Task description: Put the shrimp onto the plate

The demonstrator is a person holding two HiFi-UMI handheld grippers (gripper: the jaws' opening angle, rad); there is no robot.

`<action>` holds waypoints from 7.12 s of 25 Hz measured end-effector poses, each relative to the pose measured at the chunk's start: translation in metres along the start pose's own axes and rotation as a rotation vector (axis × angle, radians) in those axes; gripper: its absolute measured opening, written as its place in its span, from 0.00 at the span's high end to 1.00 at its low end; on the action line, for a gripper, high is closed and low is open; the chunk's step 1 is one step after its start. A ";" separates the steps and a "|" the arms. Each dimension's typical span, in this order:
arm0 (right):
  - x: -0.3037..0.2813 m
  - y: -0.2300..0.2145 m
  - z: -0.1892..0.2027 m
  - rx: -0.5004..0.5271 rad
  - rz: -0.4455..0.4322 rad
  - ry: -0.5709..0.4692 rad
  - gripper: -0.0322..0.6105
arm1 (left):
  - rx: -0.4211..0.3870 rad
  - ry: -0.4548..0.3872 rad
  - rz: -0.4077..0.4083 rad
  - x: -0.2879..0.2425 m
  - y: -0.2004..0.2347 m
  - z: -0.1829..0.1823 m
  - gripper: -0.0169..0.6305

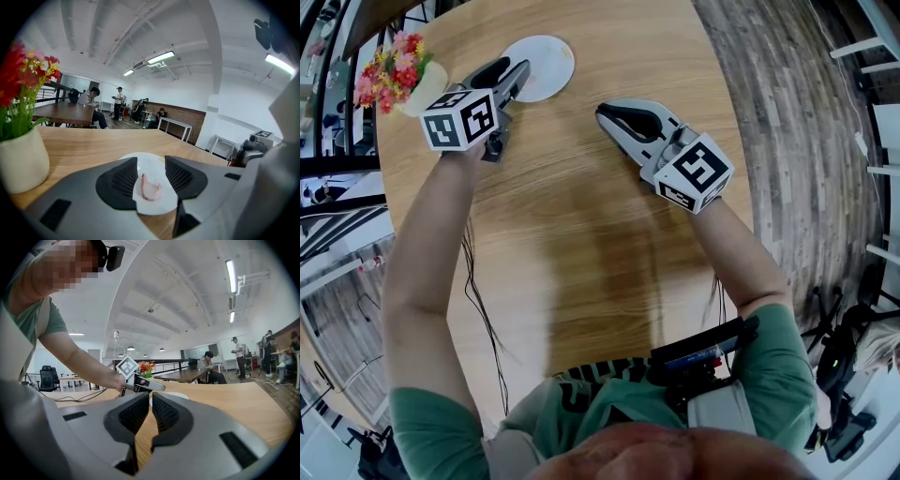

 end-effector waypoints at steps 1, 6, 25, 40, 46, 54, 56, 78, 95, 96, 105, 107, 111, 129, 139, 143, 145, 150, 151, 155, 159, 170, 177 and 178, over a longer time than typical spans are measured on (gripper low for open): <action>0.001 0.001 0.000 0.000 -0.001 0.002 0.94 | 0.004 0.000 -0.001 0.002 0.000 0.001 0.72; 0.008 0.007 -0.007 0.008 0.006 0.012 0.94 | -0.020 -0.016 0.011 0.018 -0.013 -0.003 0.73; 0.039 0.002 -0.059 0.002 0.068 0.045 0.94 | -0.028 -0.088 -0.002 0.079 -0.072 -0.036 0.97; 0.107 0.043 -0.120 -0.008 0.080 0.034 0.94 | -0.040 -0.157 0.004 0.151 -0.162 -0.067 0.97; 0.147 0.075 -0.143 0.008 0.071 0.044 0.94 | -0.050 -0.174 0.009 0.193 -0.207 -0.068 0.97; 0.187 0.115 -0.171 -0.002 0.067 0.034 0.94 | -0.060 -0.203 0.010 0.246 -0.257 -0.069 0.97; 0.203 0.128 -0.182 -0.003 0.065 0.028 0.94 | -0.070 -0.209 0.009 0.261 -0.278 -0.071 0.97; 0.297 0.264 -0.229 -0.029 -0.008 0.023 0.94 | -0.153 -0.298 0.009 0.439 -0.436 -0.025 0.97; 0.364 0.417 -0.257 -0.110 0.060 -0.070 0.94 | -0.193 -0.240 0.076 0.617 -0.509 0.050 0.97; 0.371 0.417 -0.262 -0.114 0.058 -0.079 0.94 | -0.185 -0.243 0.070 0.623 -0.517 0.053 0.97; 0.502 0.380 -0.259 -0.075 0.003 -0.083 0.94 | -0.107 -0.336 0.086 0.582 -0.652 0.090 0.97; 0.534 0.372 -0.250 -0.074 -0.015 -0.071 0.94 | -0.086 -0.349 0.131 0.556 -0.678 0.094 0.97; 0.593 0.352 -0.229 -0.080 -0.044 -0.053 0.94 | -0.089 -0.318 0.183 0.501 -0.730 0.093 0.97; 0.640 0.378 -0.184 -0.160 -0.129 -0.028 0.94 | -0.083 -0.245 0.231 0.487 -0.793 0.107 0.97; 0.563 0.528 -0.204 -0.159 -0.043 0.006 0.94 | -0.084 -0.285 0.336 0.632 -0.708 0.149 0.97; 0.537 0.571 -0.212 -0.190 -0.020 0.011 0.94 | -0.066 -0.290 0.374 0.673 -0.679 0.167 0.97; 0.526 0.587 -0.217 -0.186 -0.022 0.008 0.94 | -0.059 -0.300 0.378 0.688 -0.669 0.168 0.97; 0.539 0.589 -0.229 -0.154 -0.025 0.004 0.94 | -0.057 -0.350 0.394 0.689 -0.677 0.171 0.97; 0.543 0.585 -0.231 -0.150 -0.024 0.000 0.94 | -0.065 -0.349 0.392 0.687 -0.681 0.169 0.97; 0.556 0.555 -0.239 -0.129 -0.042 -0.005 0.94 | -0.053 -0.395 0.338 0.673 -0.694 0.168 0.97; 0.583 0.521 -0.240 -0.124 -0.033 0.019 0.94 | -0.033 -0.417 0.332 0.641 -0.724 0.169 0.97; 0.628 0.477 -0.232 -0.130 -0.045 -0.005 0.94 | -0.062 -0.373 0.359 0.587 -0.774 0.154 0.97; 0.625 0.487 -0.224 -0.148 -0.047 -0.011 0.94 | -0.067 -0.360 0.352 0.597 -0.770 0.154 0.97; 0.624 0.489 -0.224 -0.145 -0.048 -0.011 0.94 | -0.067 -0.360 0.353 0.598 -0.769 0.155 0.97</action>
Point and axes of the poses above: the fingertips, and each gripper's own axes: x backward along the fingers, y to its left, z out of its underside, the point moved 8 cm from there along x, backward along the fingers, and after that the axes turned 14 degrees about z, right-handed, at the moved point
